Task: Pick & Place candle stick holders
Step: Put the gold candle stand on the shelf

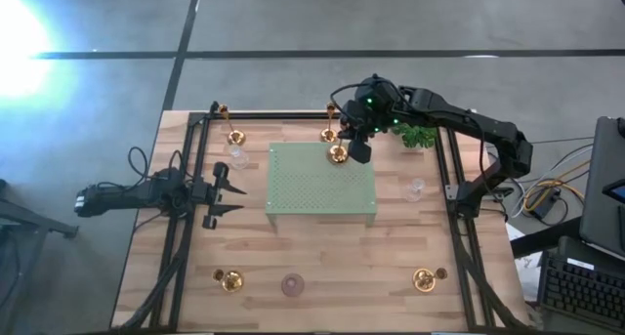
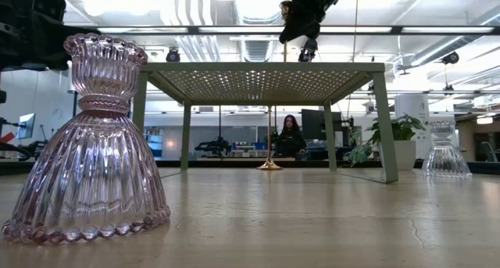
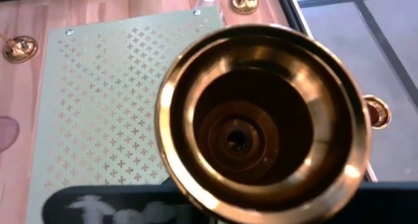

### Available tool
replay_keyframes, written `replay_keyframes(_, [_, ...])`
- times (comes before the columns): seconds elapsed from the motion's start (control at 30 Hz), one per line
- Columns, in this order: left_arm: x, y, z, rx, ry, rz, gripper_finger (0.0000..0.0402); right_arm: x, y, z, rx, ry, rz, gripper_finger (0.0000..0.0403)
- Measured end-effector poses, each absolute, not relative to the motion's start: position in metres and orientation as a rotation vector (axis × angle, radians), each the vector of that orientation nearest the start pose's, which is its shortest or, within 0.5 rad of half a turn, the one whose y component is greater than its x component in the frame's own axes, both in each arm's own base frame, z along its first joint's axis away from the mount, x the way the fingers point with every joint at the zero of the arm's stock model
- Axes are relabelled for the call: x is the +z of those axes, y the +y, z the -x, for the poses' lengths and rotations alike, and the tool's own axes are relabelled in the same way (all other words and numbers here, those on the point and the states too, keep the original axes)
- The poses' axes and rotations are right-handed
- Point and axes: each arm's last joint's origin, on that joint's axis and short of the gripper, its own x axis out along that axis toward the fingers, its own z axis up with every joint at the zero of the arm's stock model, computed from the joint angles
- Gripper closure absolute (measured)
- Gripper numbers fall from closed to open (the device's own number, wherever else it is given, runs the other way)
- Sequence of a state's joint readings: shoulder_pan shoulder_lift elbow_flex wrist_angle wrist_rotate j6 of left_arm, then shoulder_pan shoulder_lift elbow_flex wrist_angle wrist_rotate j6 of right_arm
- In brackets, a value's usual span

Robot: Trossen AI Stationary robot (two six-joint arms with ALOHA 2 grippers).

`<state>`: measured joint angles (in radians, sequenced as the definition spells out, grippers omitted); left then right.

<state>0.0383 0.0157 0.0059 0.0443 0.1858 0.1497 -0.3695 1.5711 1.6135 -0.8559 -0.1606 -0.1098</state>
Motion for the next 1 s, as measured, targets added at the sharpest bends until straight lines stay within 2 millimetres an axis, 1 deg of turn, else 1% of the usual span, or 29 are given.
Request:
replay_keyframes(0.2, [0.1685, -0.0016, -0.0979, -0.144, -0.045, -0.153, 0.0225, 0.3678, -0.1143, -0.308, -0.16, 0.795, -0.12, 0.0389])
replay_keyframes(0.3, [0.1685, -0.0016, -0.0979, -0.145, -0.045, -0.153, 0.0225, 0.3681, -0.1144, -0.3083, -0.164, 0.79, -0.127, 0.0377])
replay_keyframes(0.4, [0.1686, -0.0016, -0.0979, -0.144, -0.045, -0.153, 0.0225, 0.3685, -0.1145, -0.3087, -0.164, 0.784, -0.125, 0.0344])
replay_keyframes(0.6, [0.1685, -0.0016, -0.0979, -0.145, -0.045, -0.153, 0.0225, 0.3682, -0.1144, -0.3084, -0.166, 0.788, -0.13, 0.026])
replay_keyframes(0.73, [0.1686, -0.0016, -0.0979, -0.144, -0.045, -0.153, 0.0225, 0.3676, -0.1142, -0.3075, -0.166, 0.798, -0.133, 0.0212])
replay_keyframes(0.87, [0.1685, -0.0016, -0.0979, -0.145, -0.045, -0.153, 0.0225, 0.3699, -0.1137, -0.3062, -0.165, 0.793, -0.128, 0.0177])
replay_keyframes(1.0, [0.1685, -0.0016, -0.0979, -0.145, -0.045, -0.153, 0.0225, 0.3773, -0.1128, -0.2995, -0.186, 0.826, -0.128, 0.0157])
